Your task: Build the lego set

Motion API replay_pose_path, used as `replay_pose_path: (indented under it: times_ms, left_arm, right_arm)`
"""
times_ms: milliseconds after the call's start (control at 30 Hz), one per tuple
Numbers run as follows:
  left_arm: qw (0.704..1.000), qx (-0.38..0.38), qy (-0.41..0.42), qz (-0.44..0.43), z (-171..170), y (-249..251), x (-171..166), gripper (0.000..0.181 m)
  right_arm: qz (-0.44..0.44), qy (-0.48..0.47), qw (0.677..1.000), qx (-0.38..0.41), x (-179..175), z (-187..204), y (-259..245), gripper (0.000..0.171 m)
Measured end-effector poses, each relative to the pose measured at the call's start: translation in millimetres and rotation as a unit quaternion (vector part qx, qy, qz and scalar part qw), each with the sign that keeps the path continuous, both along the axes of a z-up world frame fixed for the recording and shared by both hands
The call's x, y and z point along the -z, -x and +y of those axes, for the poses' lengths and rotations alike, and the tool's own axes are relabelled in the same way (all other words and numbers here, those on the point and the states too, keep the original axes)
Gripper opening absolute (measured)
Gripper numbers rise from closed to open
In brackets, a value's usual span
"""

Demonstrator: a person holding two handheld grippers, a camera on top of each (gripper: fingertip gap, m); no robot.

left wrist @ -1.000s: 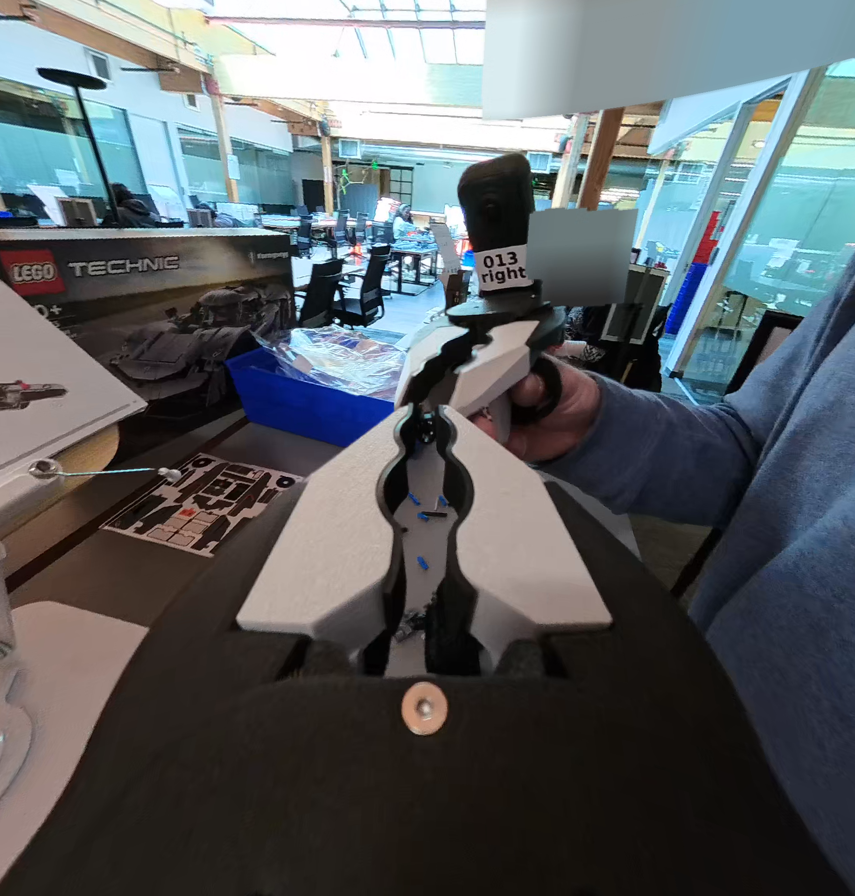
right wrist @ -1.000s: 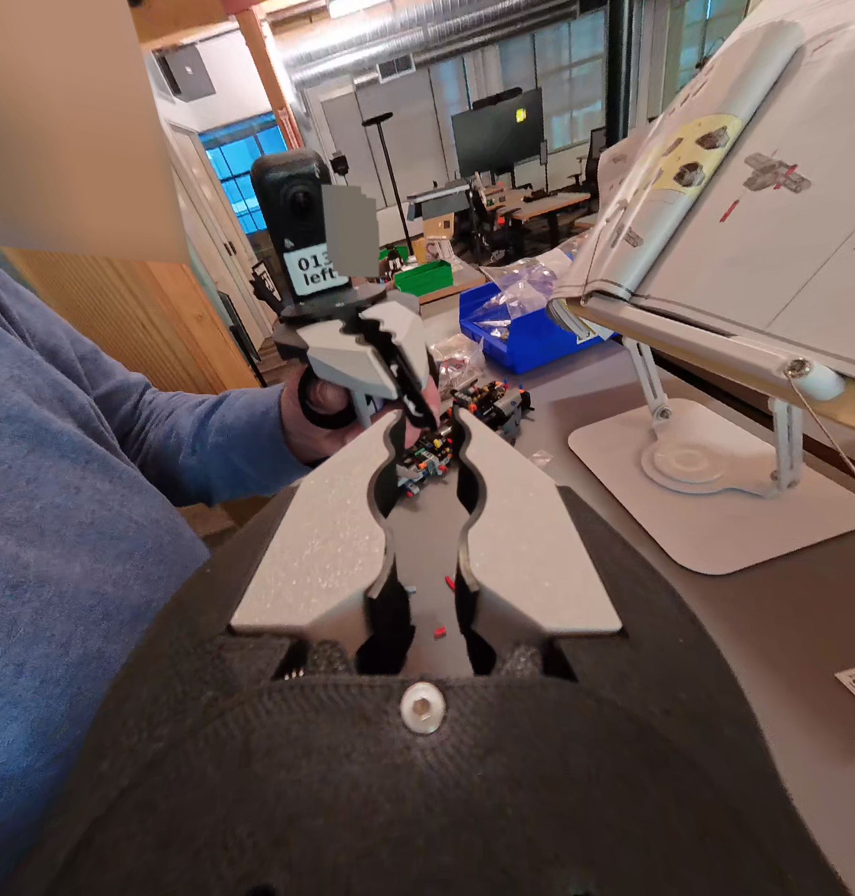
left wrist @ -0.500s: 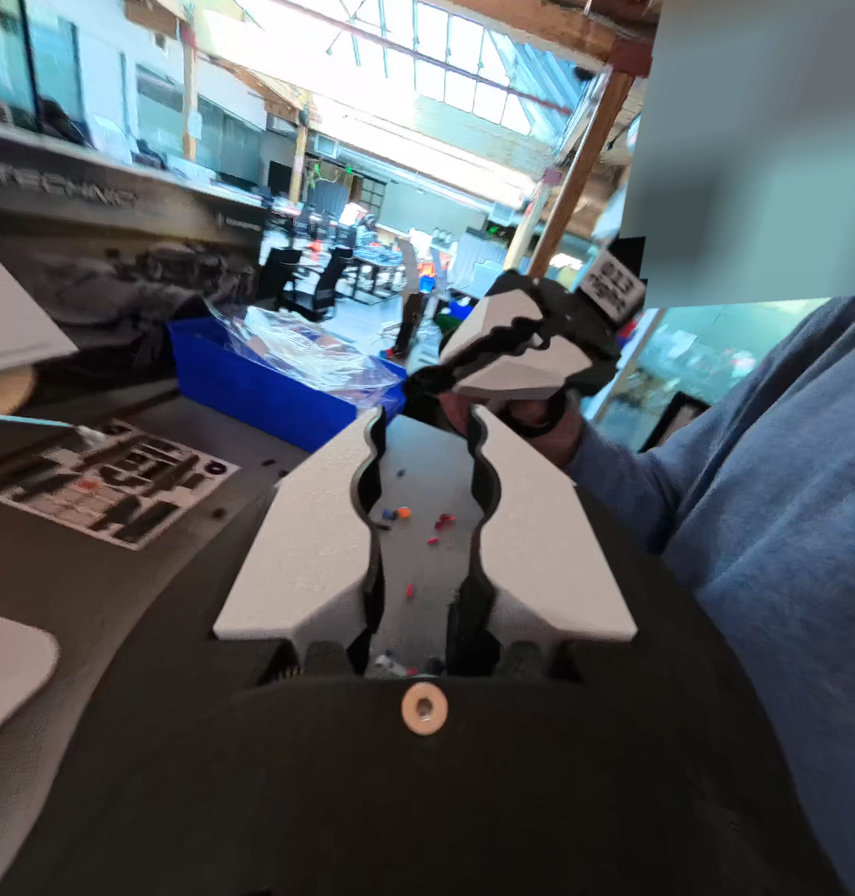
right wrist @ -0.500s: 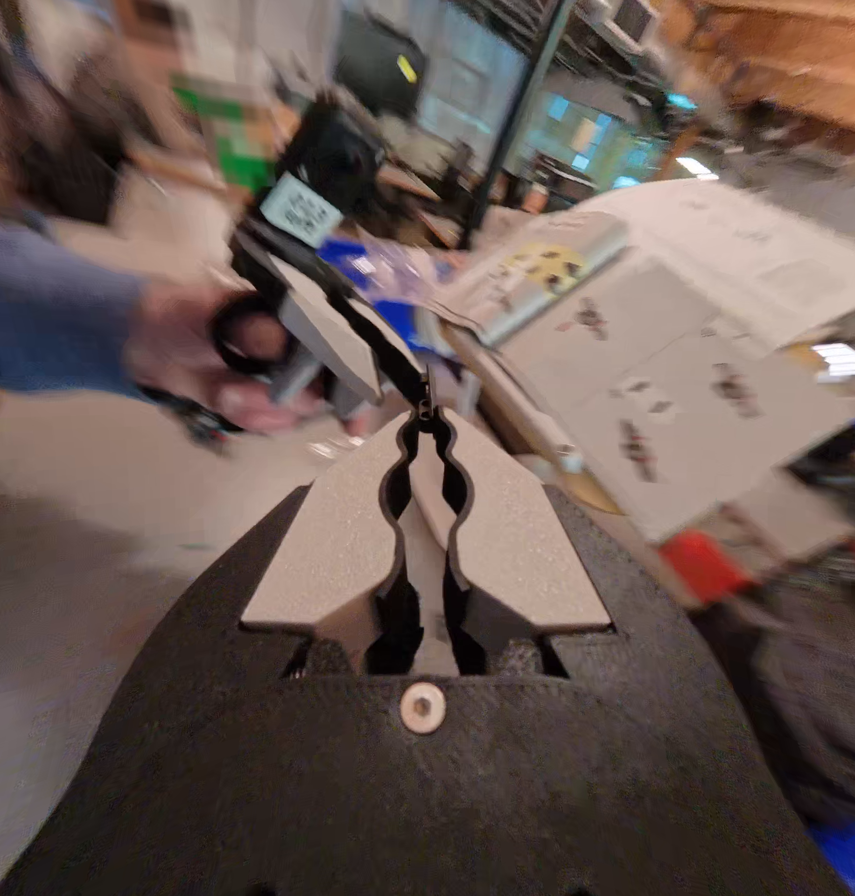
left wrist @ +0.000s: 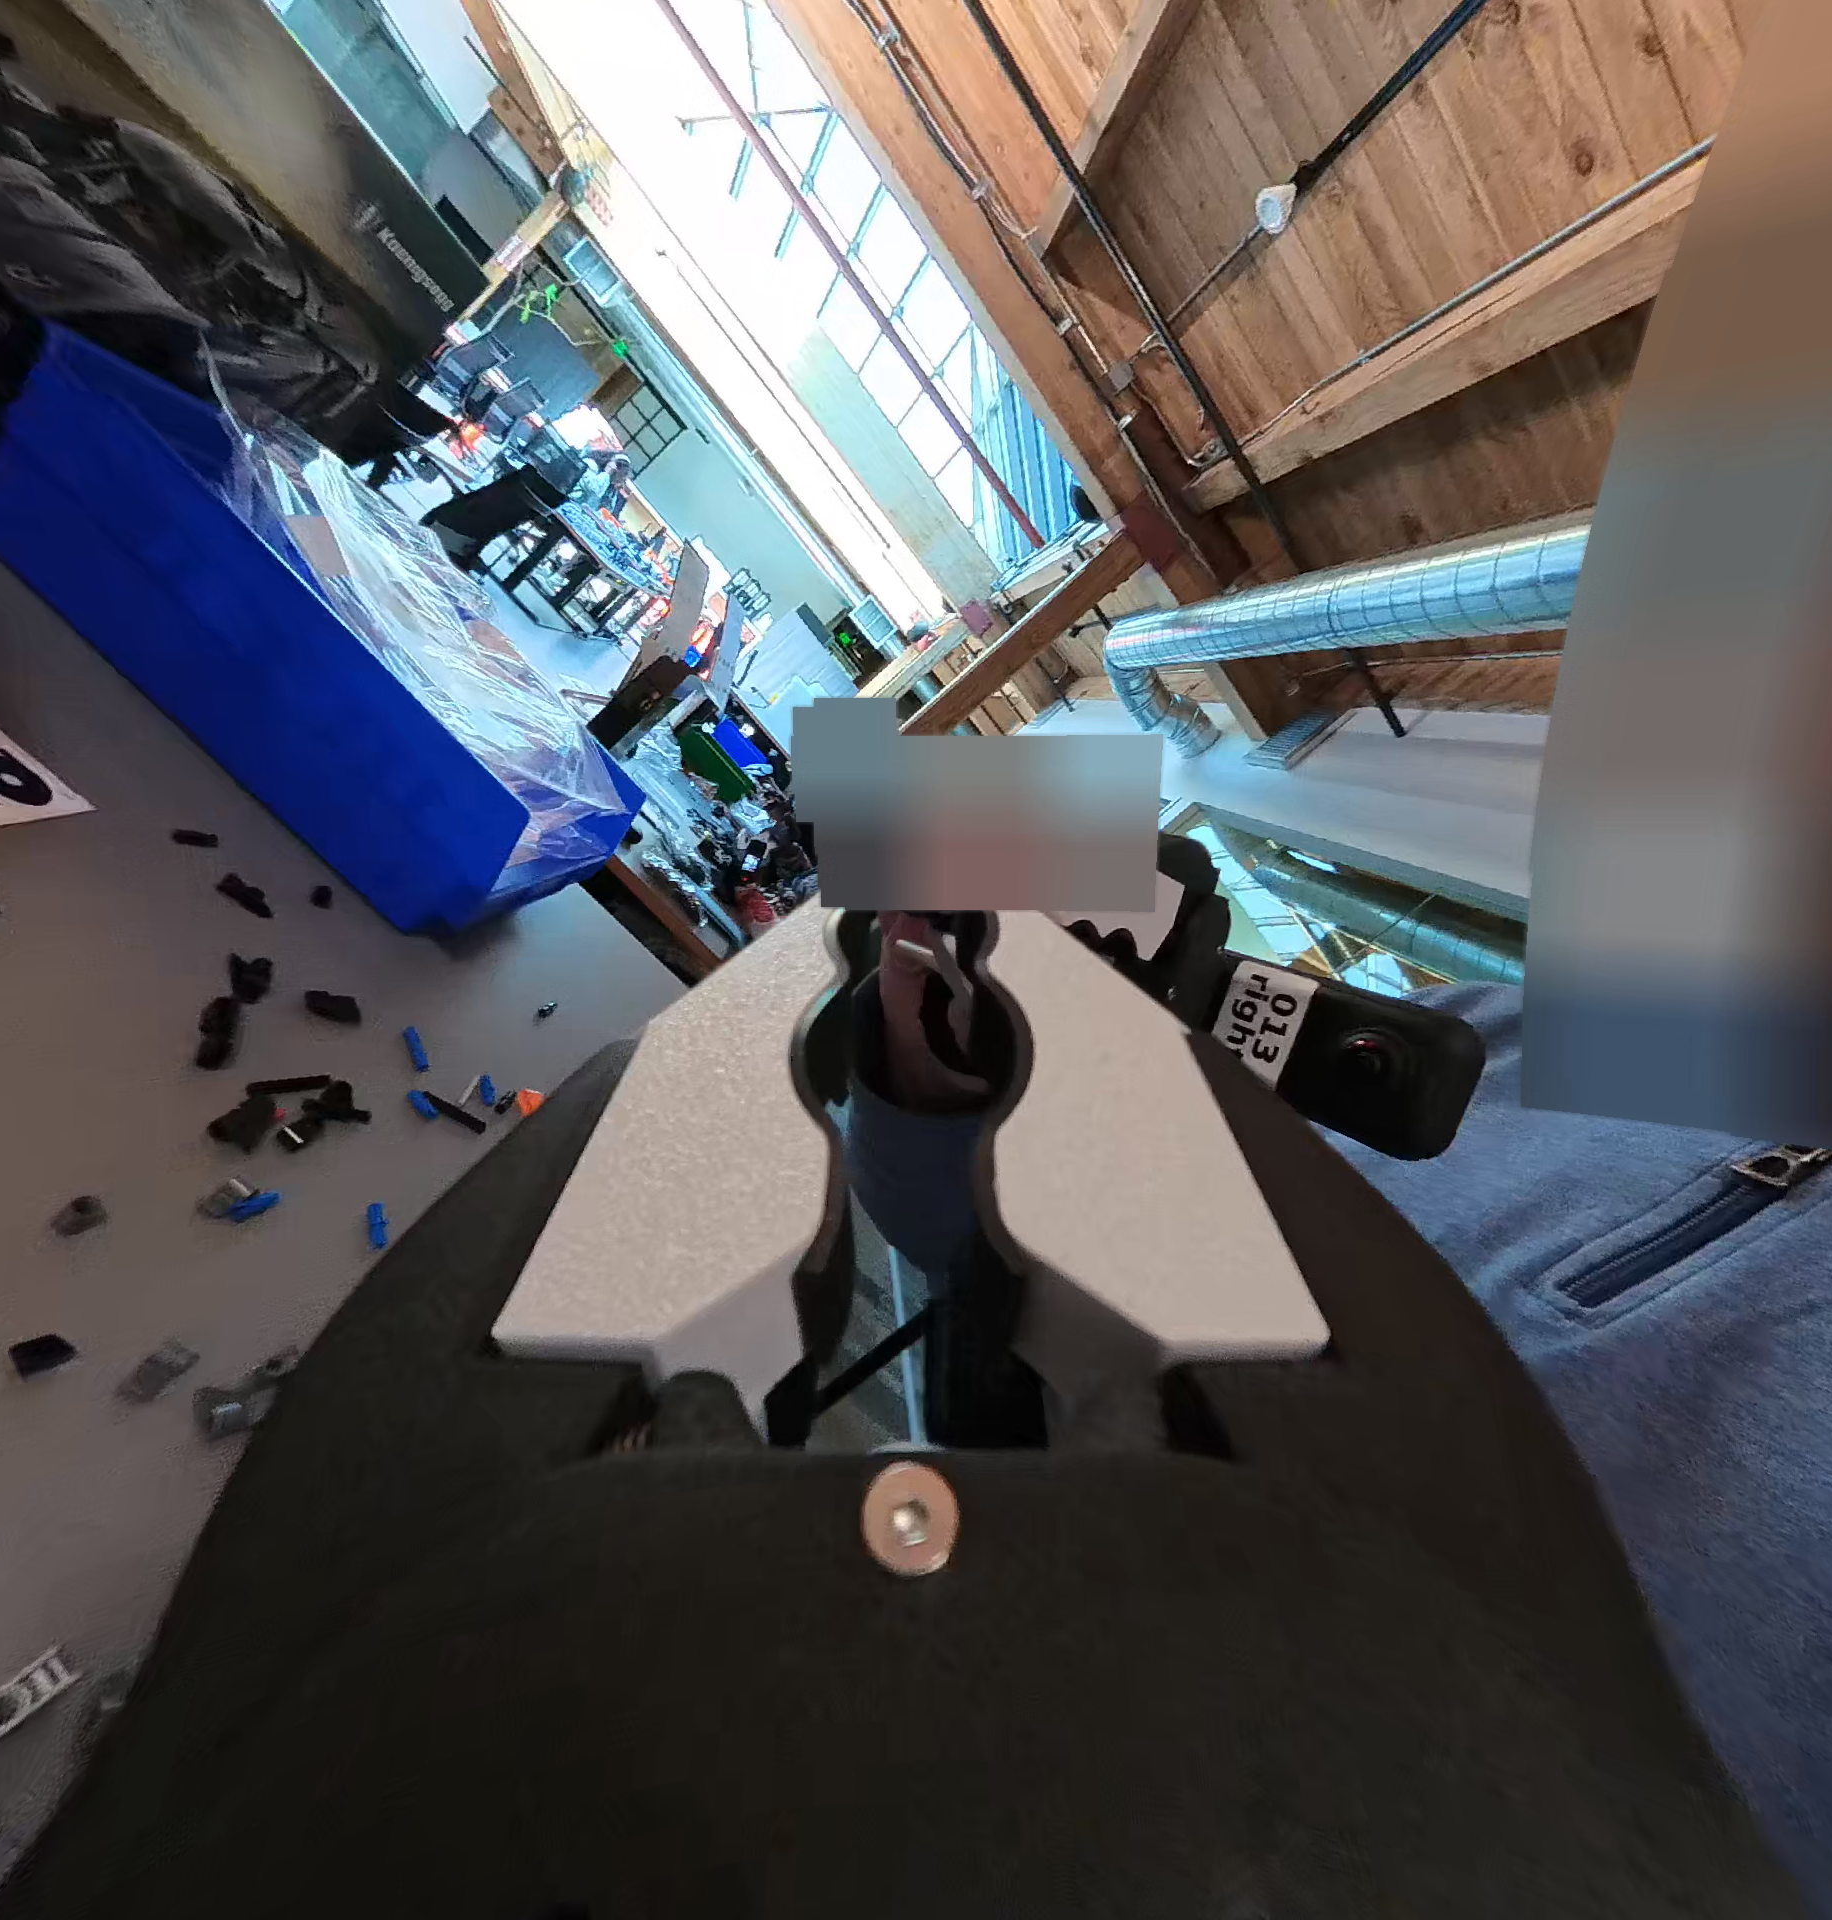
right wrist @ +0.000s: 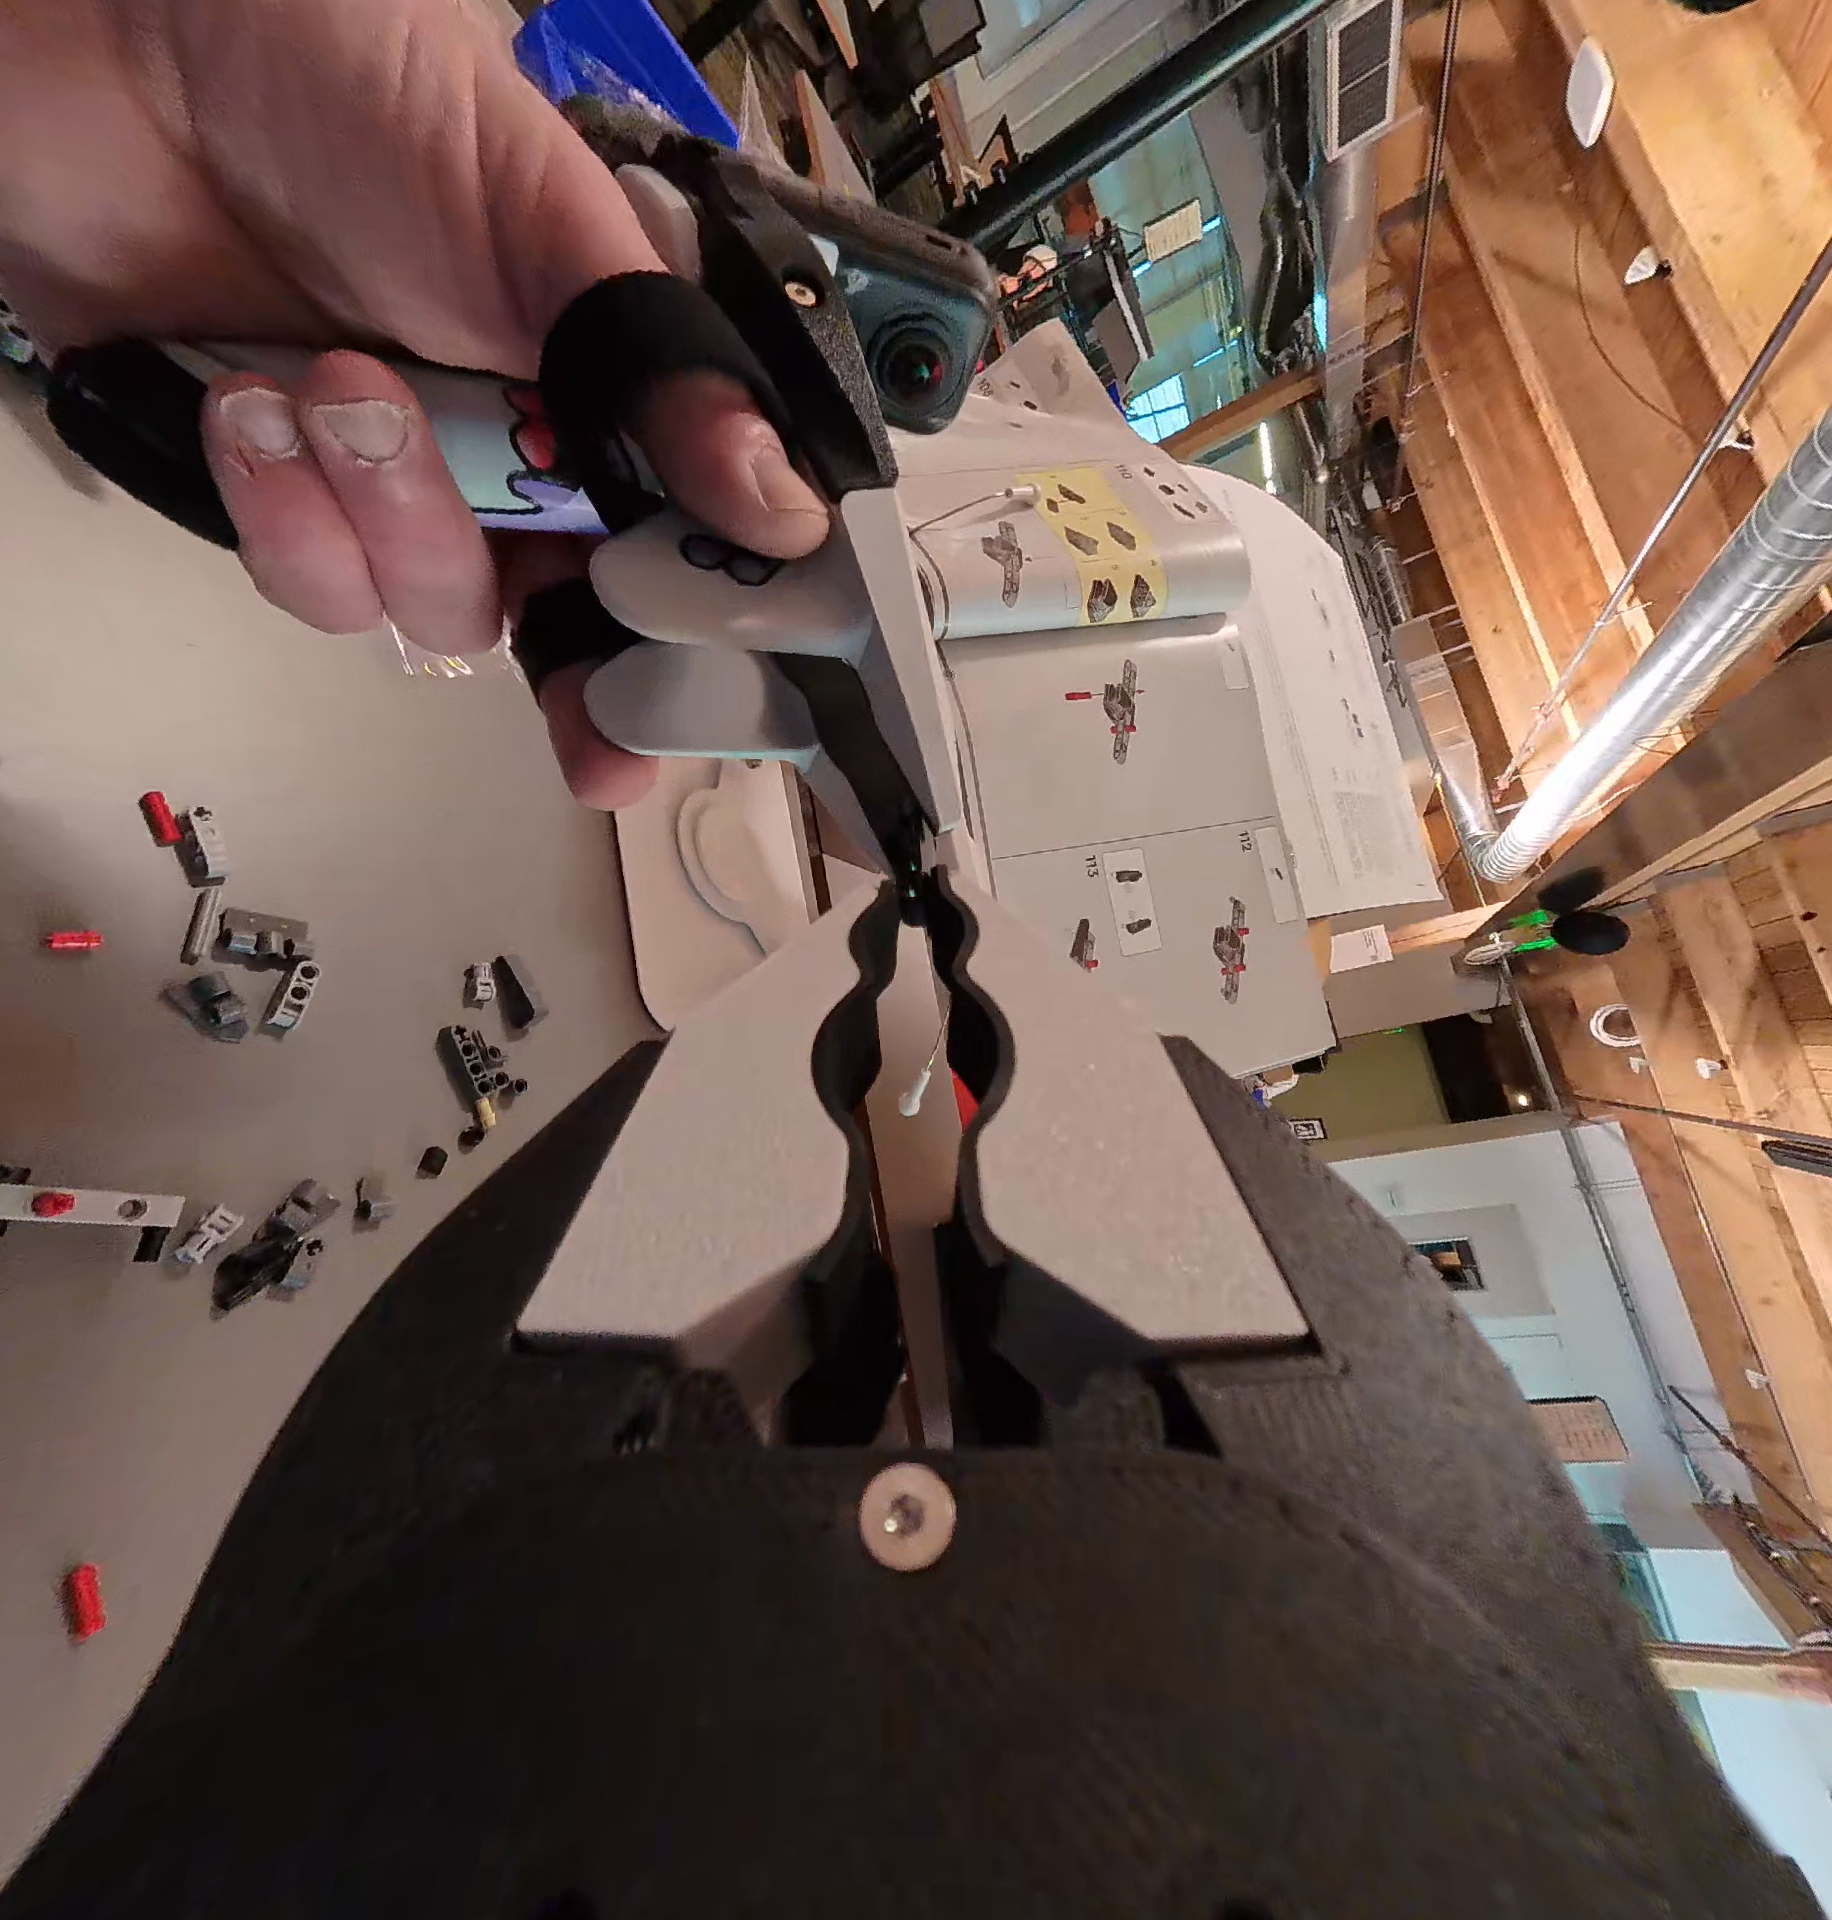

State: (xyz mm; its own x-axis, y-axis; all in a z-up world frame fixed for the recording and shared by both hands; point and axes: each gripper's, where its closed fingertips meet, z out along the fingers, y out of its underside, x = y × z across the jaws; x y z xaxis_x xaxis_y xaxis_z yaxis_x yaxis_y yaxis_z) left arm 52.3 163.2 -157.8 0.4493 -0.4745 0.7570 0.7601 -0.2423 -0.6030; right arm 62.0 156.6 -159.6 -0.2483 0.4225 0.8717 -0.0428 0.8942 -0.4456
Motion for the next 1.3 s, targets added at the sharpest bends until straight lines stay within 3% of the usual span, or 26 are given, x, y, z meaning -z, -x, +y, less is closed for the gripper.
replay_pose_path:
  times_ms: [33, 433, 533, 633, 733, 1000, 1300]
  left_arm:
    - [1.000, 0.002, 0.000, -0.004, -0.1, -0.2, -0.1, 0.012]
    - [1.000, -0.029, 0.003, -0.009, -0.9, 0.2, -0.4, 0.010]
    - [0.999, -0.041, -0.011, -0.016, -3.4, 3.5, -4.4, 0.010]
    - [0.996, -0.060, -0.058, 0.009, -11.2, 5.4, -15.0, 0.009]
    - [0.987, -0.084, -0.095, 0.095, -17.3, 0.9, -21.3, 0.008]
    - [0.941, -0.102, -0.183, 0.266, -32.8, -17.1, -43.0, 0.005]
    - [0.937, -0.078, -0.187, 0.283, -37.9, -24.2, -45.4, 0.005]
  right_arm:
    - [-0.001, 0.004, 1.000, 0.000, 0.1, 0.0, -0.2, 0.003]
    - [-0.002, 0.053, 0.998, 0.016, 2.4, 3.0, 0.2, 0.005]
    - [0.012, 0.069, 0.997, 0.033, -3.7, 9.3, 2.2, 0.012]
    - [0.011, 0.107, 0.994, 0.033, -10.7, 10.5, 0.4, 0.018]
    - [0.003, 0.187, 0.982, 0.010, -17.8, 6.6, -4.6, 0.021]
    - [0.008, 0.214, 0.976, -0.033, -27.8, -20.2, -11.1, 0.023]
    - [0.017, 0.224, 0.974, -0.035, -35.6, -32.4, -10.1, 0.020]
